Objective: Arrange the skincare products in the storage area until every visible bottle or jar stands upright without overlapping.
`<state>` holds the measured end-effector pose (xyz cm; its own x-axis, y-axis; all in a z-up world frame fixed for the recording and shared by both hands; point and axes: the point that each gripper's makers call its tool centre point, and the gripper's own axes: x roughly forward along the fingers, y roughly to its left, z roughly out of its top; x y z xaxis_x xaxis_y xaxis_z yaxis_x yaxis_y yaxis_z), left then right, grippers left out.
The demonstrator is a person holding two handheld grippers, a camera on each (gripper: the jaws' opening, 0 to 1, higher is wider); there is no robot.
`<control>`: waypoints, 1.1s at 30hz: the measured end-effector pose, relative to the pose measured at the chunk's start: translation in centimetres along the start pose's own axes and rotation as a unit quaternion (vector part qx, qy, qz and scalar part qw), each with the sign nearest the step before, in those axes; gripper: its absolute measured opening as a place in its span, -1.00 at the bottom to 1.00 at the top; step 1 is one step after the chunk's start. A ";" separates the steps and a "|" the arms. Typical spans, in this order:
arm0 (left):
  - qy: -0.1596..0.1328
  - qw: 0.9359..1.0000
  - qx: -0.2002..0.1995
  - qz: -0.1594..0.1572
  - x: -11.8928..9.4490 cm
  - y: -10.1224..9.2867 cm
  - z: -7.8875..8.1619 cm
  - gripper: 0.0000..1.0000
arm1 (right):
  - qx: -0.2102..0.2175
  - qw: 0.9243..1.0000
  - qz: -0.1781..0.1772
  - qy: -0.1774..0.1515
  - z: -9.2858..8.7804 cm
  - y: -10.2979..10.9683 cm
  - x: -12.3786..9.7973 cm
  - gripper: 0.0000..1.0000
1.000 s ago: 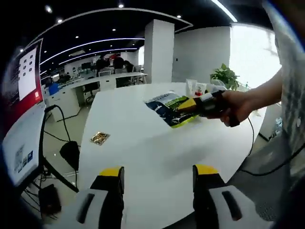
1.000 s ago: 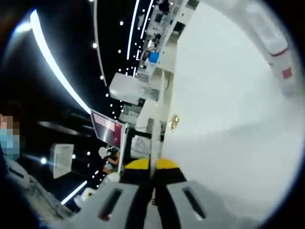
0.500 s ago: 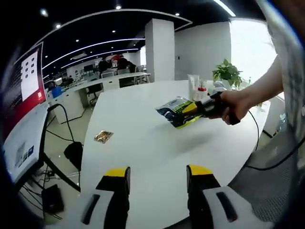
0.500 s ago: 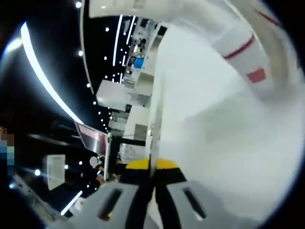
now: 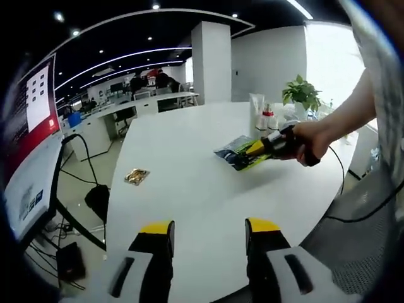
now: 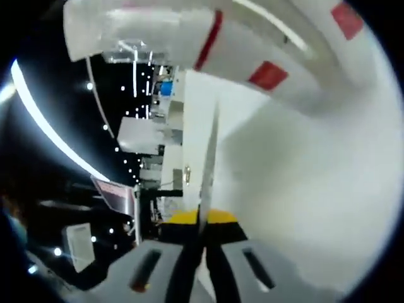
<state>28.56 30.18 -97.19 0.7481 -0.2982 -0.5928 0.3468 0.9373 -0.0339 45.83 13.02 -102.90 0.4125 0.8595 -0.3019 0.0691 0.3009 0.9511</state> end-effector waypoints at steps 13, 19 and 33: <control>0.003 1.000 -0.003 -0.001 0.0 0.0 -0.2 -0.10 | 0.061 0.998 0.004 -0.019 1.3 -0.7 0.6 -0.98; 0.006 1.000 0.000 0.000 0.1 0.0 -0.4 -0.11 | 0.092 0.994 0.003 -0.053 3.9 -2.7 0.2 -0.84; 0.014 1.000 0.008 -0.001 0.1 0.0 -0.7 -0.15 | 0.169 0.978 0.041 -0.112 4.2 -2.6 -1.2 -0.63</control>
<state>28.26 30.24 -97.82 0.7309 -0.2944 -0.6157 0.3575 0.9336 -0.0221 49.00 9.45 -104.71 0.6151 0.7519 -0.2371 0.3078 0.0478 0.9502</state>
